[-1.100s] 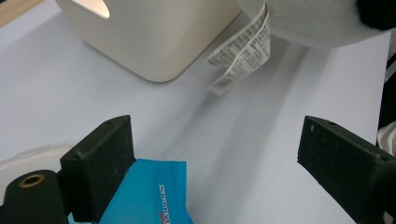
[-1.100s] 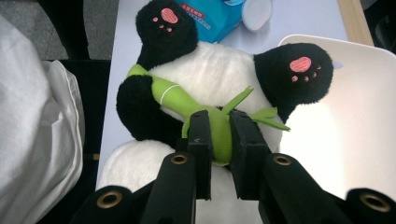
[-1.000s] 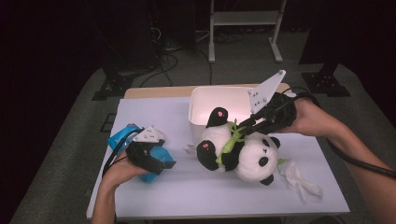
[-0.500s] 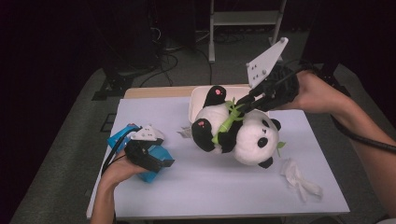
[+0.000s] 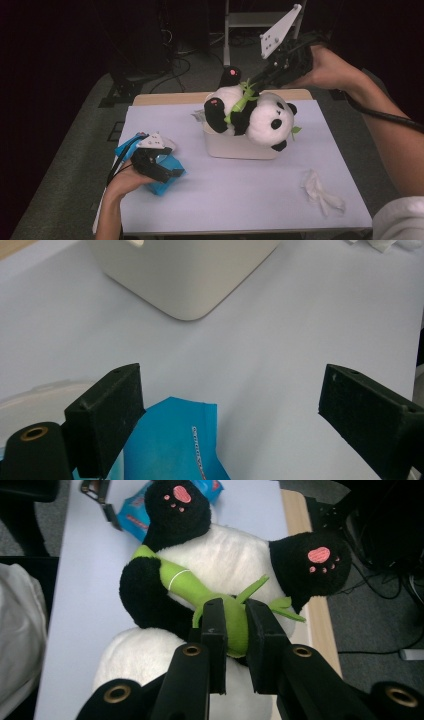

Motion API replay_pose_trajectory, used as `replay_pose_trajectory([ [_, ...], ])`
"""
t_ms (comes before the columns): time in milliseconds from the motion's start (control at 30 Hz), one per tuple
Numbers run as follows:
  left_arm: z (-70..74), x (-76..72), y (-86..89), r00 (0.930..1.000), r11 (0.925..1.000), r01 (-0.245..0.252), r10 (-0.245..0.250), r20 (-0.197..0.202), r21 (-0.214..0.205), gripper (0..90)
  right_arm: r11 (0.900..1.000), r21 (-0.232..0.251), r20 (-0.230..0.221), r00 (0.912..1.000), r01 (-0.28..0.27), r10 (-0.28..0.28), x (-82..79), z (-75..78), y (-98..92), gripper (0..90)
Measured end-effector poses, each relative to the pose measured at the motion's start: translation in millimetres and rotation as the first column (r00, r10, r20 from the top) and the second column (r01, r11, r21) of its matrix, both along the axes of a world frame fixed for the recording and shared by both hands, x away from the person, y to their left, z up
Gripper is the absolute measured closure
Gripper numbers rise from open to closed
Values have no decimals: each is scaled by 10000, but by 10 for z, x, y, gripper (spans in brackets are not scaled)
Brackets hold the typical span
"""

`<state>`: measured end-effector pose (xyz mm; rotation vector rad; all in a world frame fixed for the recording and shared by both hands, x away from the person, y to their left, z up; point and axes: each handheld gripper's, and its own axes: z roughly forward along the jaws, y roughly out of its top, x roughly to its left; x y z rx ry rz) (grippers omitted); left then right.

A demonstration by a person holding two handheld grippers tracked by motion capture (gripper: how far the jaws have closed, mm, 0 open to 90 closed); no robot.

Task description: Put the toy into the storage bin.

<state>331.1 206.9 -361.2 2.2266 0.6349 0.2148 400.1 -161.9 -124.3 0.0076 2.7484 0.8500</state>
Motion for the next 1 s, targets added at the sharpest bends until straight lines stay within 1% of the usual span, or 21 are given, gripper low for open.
replay_pose_trajectory([
  [33, 4, 5, 8, 10000, 10000, 20, -20, 48, 47, 97, 10000, -9, -16, 10000, 21, -21, 48, 6, 4, 793],
  [100, 4, 2, 11, 10000, 10000, 6, -6, 42, 15, 97, 10000, -16, -47, 10000, 83, -83, 146, 4, 14, 793],
  [133, 4, 1, 12, 10000, 10000, -7, 7, 42, -7, 97, 9999, 35, -169, 9998, 130, -130, 190, -2, 19, 793],
  [200, 4, 0, 12, 10000, 10000, 21, -21, 36, -11, 97, 9998, 37, -266, 9994, 214, -213, 284, -29, 34, 793],
  [267, 8, -1, 17, 10000, 10000, 57, -57, 30, 20, 97, 9996, -131, -305, 9992, 269, -273, 367, -63, 53, 793],
  [300, 7, -6, 17, 10000, 10000, 5, -5, -8, -44, 97, 9994, -153, -340, 9989, 310, -315, 408, -80, 56, 793],
  [400, 17, -10, 30, 10000, 10000, -12, 12, 26, -89, 97, 9989, -58, -557, 9974, 456, -459, 547, -131, 26, 793],
  [467, 21, -10, 39, 10000, 9999, -56, 57, 29, -110, 97, 9983, -102, -639, 9963, 566, -571, 624, -164, 11, 793],
  [633, 17, -3, 49, 9999, 9998, -104, 104, 11, -143, 97, 9971, -120, -831, 9937, 750, -757, 780, -259, 3, 792],
  [767, 9, 2, 50, 10000, 9999, -98, 98, 14, -98, 97, 9966, -301, -1027, 9915, 773, -800, 881, -385, 29, 792],
  [833, 9, 1, 49, 9999, 9999, -118, 118, -8, -109, 97, 9958, -324, -1150, 9894, 851, -883, 920, -437, 34, 792],
  [867, 9, -1, 48, 9999, 9998, -131, 131, -17, -135, 97, 9964, -287, -1174, 9896, 801, -829, 936, -455, 35, 792],
  [933, 11, -3, 46, 9999, 9998, -126, 126, -15, -142, 97, 9958, -304, -1230, 9884, 862, -893, 944, -476, 38, 792],
  [967, 17, -6, 43, 9999, 9998, -112, 112, 13, -146, 97, 9958, -357, -1273, 9879, 842, -881, 958, -524, 54, 792],
  [1000, 18, -6, 43, 9999, 9998, -110, 110, 17, -144, 96, 9957, -345, -1330, 9871, 854, -893, 960, -539, 59, 792],
])
